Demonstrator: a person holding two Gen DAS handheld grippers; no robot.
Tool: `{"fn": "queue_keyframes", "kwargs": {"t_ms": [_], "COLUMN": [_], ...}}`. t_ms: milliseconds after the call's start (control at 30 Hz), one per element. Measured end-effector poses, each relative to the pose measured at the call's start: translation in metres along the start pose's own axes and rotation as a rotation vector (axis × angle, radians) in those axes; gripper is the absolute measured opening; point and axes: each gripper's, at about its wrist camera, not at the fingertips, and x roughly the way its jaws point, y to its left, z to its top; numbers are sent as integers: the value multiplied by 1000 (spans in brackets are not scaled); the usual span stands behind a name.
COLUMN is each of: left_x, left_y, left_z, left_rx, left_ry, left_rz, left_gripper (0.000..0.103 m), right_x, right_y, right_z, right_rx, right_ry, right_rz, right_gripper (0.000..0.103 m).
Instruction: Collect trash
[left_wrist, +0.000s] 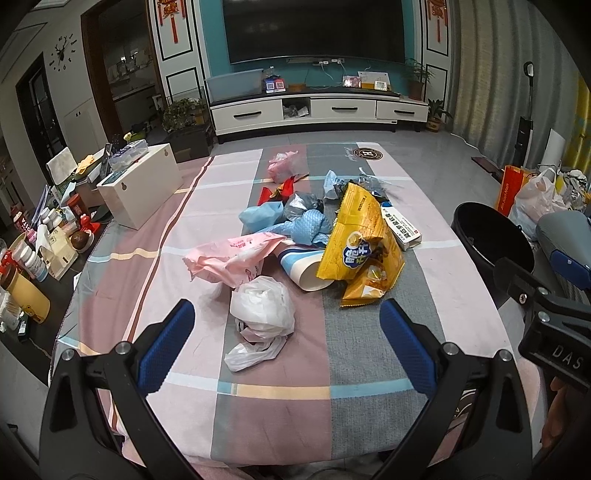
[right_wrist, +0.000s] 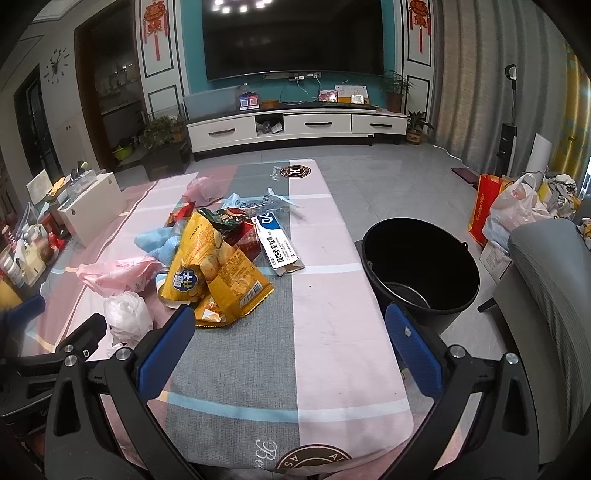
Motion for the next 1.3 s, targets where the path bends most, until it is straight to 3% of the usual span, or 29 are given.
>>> {"fn": "queue_keyframes", "kwargs": {"t_ms": [800, 933, 1100, 1300], "left_x": [7, 11, 21, 41], "left_y": [-5, -3, 17, 57], "left_z": [-4, -6, -8, -21], "left_rx": [5, -13, -90, -198], "left_ry": [14, 28, 20, 2], "left_rz": [-5, -34, -138, -211], "left_gripper": [100, 100, 100, 100], "right_x": [4, 13, 25, 60], "right_y": [-2, -6, -19, -33], "right_z": [-3, -6, -7, -16], "right_rx": [4, 19, 82, 174], "right_ry": [8, 19, 32, 102], "right_rz": [-4, 6, 128, 397], "right_gripper": [101, 101, 101, 101]}}
